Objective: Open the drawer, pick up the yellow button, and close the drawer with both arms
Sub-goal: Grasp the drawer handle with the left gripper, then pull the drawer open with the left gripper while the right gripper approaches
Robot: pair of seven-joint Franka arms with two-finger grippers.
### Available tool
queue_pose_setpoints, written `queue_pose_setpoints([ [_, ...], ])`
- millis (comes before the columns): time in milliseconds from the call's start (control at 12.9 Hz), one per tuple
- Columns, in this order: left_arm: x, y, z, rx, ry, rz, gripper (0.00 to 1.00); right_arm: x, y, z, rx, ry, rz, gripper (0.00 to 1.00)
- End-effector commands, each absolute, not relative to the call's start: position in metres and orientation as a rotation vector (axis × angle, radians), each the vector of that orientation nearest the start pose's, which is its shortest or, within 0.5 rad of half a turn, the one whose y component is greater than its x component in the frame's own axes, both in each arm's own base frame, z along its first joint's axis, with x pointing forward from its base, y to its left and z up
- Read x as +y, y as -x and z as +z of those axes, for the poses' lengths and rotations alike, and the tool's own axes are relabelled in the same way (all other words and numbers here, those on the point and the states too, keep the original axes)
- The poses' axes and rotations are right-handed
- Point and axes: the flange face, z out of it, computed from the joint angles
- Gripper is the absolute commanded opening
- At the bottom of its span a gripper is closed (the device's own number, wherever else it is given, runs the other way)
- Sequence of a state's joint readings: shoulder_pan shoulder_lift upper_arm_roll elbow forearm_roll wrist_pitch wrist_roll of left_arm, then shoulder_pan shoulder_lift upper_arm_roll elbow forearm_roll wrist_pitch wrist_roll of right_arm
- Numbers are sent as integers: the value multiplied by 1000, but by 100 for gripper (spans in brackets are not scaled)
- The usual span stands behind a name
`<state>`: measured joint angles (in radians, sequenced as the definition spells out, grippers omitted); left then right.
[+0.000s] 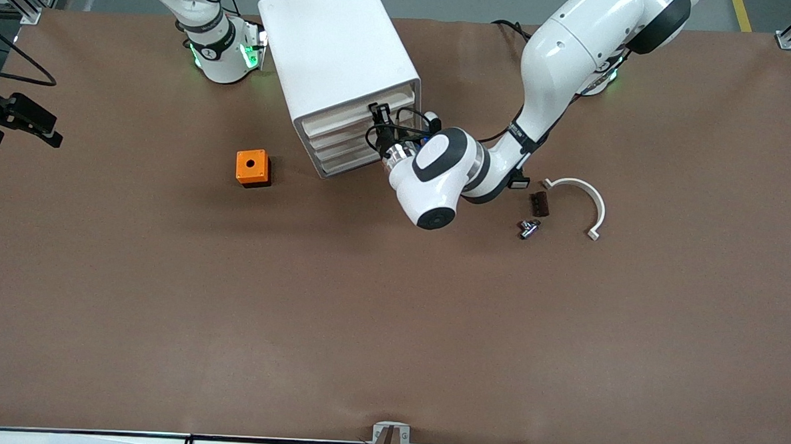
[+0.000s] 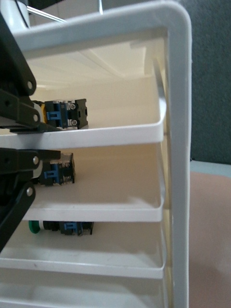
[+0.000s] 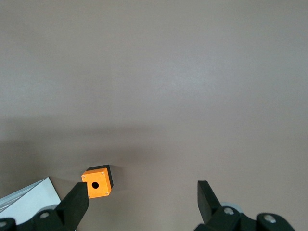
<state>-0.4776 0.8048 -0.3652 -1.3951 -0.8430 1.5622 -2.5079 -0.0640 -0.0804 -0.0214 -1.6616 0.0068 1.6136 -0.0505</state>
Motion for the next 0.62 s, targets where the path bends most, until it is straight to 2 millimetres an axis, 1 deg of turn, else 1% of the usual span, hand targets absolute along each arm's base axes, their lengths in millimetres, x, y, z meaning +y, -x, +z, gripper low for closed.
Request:
queue_pose_setpoints([
  [0, -511, -459, 267, -1861, 1175, 1281, 0, -54, -529, 633, 87, 3144, -62, 100],
  [77, -499, -472, 266, -1889, 1161, 1283, 0, -53, -531, 631, 79, 3147, -60, 100],
  [155, -488, -487, 269, -1914, 1148, 1301, 0, -54, -533, 632, 72, 3148, -67, 100],
  [232, -472, -505, 270, -1944, 1124, 1325, 0, -55, -534, 633, 70, 3148, -72, 100],
  [386, -450, -528, 276, -1982, 1121, 1366, 0, -60, -562, 583, 84, 3138, 52, 100],
  [464, -442, -538, 280, -1999, 1114, 1381, 0, -68, -570, 578, 96, 3144, 49, 100],
  [541, -441, -540, 278, -2002, 1116, 1386, 0, -72, -582, 556, 101, 3151, 98, 100],
])
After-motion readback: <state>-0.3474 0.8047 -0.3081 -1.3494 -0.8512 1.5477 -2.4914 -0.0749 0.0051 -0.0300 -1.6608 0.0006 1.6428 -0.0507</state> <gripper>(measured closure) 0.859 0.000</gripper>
